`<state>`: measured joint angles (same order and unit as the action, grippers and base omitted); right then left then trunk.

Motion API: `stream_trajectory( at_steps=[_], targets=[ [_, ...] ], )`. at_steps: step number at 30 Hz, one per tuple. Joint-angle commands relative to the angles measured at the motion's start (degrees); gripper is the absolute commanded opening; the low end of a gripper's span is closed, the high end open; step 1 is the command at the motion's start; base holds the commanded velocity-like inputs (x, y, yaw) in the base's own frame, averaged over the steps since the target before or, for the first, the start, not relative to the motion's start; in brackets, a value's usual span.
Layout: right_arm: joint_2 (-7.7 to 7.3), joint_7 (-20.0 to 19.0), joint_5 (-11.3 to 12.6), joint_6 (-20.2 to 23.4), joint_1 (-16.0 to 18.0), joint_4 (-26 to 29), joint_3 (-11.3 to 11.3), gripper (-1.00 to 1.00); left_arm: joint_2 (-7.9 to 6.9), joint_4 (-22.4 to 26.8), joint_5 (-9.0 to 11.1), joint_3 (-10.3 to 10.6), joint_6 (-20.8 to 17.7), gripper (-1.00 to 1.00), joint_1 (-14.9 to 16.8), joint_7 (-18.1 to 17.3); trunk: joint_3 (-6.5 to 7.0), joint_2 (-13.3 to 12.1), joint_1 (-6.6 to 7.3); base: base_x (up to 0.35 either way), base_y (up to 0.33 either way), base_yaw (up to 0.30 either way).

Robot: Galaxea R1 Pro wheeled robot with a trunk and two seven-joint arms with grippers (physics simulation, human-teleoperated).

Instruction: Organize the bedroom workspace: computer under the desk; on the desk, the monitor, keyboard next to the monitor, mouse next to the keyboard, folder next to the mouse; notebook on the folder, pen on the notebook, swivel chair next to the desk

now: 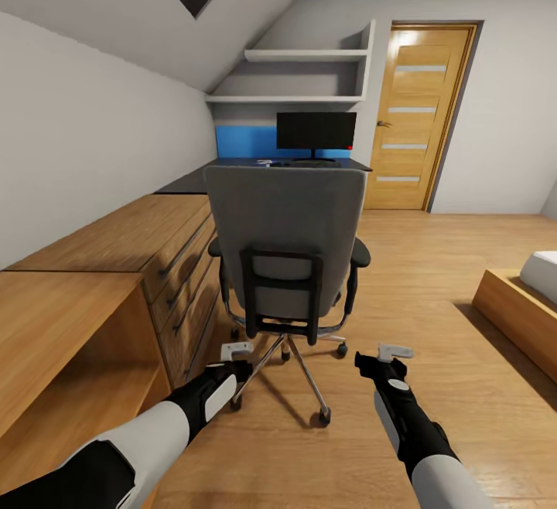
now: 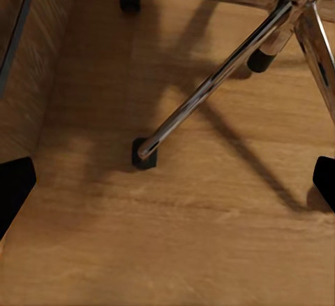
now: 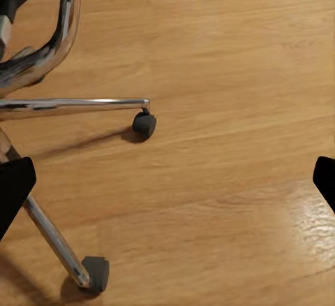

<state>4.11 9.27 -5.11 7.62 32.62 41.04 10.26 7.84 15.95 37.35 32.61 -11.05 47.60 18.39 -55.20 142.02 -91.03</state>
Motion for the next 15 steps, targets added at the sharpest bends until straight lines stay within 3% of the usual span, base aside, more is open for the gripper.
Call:
stream_trajectory(
  at_steps=[1,5,8,15],
  targets=[
    [0.65,0.0,-0.7,-1.3,-0.1,0.0,0.2,1.0,0.03,0.0,0.4,0.5,0.0,1.0,0.0,0.4,-0.06,0.0,0.01,0.0,0.0,0.0],
    [1.94,0.0,-0.9,-4.2,-1.0,-0.5,-0.5,1.0,0.4,-0.2,0.2,0.7,0.3,1.0,0.0,0.1,-0.06,0.0,0.01,0.0,0.0,0.0],
    [2.25,0.1,-0.9,-4.8,-1.3,-1.0,-2.4,1.0,0.59,-0.3,0.2,0.8,0.2,1.0,0.0,-0.1,-0.06,0.0,0.01,0.024,0.0,0.0],
    [2.38,0.1,-0.9,-5.1,-1.5,-2.2,-3.9,1.0,0.68,-0.3,0.2,0.8,0.2,1.0,0.0,-0.2,-0.06,0.0,0.01,0.197,0.0,0.0]
  ],
)
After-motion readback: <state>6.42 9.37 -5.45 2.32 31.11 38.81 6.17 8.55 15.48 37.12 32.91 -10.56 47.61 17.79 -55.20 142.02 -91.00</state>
